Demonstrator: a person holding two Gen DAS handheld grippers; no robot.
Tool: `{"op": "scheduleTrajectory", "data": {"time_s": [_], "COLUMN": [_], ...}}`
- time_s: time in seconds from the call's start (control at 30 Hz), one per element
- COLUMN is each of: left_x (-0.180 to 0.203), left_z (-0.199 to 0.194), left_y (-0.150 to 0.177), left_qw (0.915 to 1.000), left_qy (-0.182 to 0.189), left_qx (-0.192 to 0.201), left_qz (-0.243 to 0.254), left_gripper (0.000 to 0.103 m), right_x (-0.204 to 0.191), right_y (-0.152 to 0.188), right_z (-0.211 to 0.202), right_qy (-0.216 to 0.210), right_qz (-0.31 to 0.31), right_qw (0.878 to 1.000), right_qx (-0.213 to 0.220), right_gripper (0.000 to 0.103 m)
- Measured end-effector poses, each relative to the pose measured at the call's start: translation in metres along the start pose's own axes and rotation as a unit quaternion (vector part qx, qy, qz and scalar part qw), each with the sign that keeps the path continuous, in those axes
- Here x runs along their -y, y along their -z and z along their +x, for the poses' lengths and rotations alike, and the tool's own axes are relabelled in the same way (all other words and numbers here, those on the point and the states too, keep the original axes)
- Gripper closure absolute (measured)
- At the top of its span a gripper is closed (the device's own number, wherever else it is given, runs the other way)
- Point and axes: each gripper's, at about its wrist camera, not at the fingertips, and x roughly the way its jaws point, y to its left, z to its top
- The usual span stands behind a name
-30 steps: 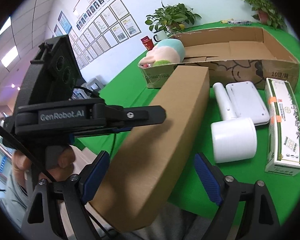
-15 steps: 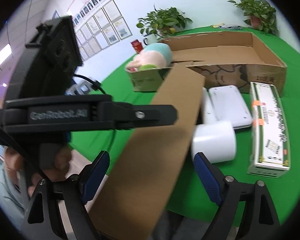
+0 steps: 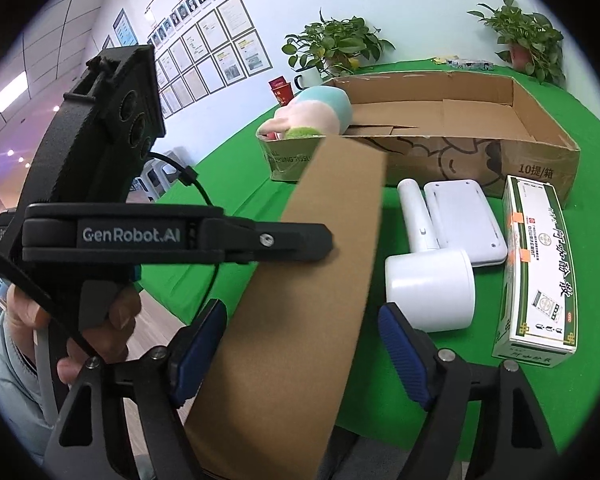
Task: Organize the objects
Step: 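Hold the long box with the left gripper while the right gripper pulls its lid open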
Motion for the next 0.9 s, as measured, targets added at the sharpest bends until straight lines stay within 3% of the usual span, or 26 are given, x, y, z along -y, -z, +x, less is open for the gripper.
{"op": "scheduleTrajectory", "data": {"time_s": [0.27, 0.47, 0.7, 0.9], "left_x": [-0.011, -0.006, 0.000, -0.002], "left_z": [-0.007, -0.002, 0.003, -0.015], "left_y": [-0.002, -0.007, -0.013, -0.008], "left_qw": [0.9999, 0.9999, 0.9998, 0.9994], "left_qy": [0.003, -0.004, -0.014, -0.011], "left_qx": [0.011, 0.013, 0.016, 0.032], "left_qz": [-0.009, -0.005, 0.006, 0.006], "left_gripper": [0.071, 0.070, 0.072, 0.071], "right_x": [0.006, 0.004, 0.010, 0.019], "right_y": [0.001, 0.001, 0.001, -0.001], "right_z": [0.004, 0.008, 0.009, 0.010], "right_qy": [0.015, 0.019, 0.020, 0.007], "right_qz": [0.005, -0.004, 0.014, 0.032], "right_qw": [1.000, 1.000, 1.000, 0.999], "right_qx": [-0.007, -0.016, -0.019, -0.014], "right_gripper": [0.028, 0.046, 0.046, 0.047]}}
